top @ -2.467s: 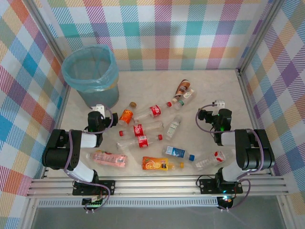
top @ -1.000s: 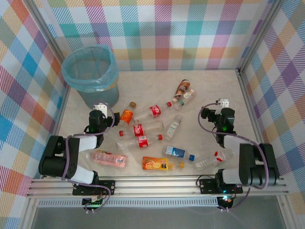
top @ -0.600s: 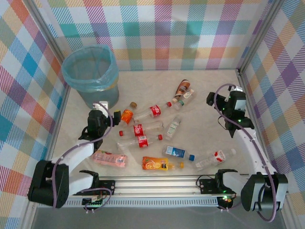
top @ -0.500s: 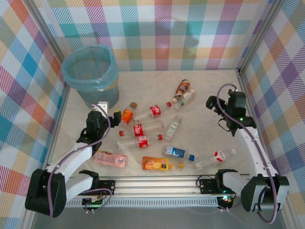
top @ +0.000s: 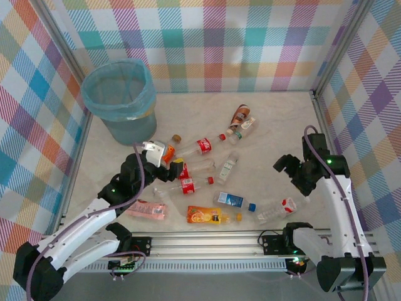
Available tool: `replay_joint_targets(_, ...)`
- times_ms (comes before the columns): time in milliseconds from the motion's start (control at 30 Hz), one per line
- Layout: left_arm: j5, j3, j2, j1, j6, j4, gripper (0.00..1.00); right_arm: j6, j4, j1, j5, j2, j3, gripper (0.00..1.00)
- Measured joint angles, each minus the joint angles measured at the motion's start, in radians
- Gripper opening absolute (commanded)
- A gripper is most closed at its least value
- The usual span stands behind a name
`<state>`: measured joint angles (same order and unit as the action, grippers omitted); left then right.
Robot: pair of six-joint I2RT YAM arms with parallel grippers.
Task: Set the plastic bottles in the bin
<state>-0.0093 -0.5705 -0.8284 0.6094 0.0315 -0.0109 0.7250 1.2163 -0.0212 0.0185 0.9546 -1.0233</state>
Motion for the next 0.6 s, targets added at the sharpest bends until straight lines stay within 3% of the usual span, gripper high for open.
replay_joint_targets(233,0.118,-0.163,-0.115,0.033,0.093,0.089,0.90,0.055,0.087,-0.008,0.039,-0.034,0.111,0.92)
replay_joint_targets(600,0.170,-0.262,-0.237,0.071,0.144,0.171,0.91,0.119,0.038,-0.043,0.065,-0.021,0.271,0.96)
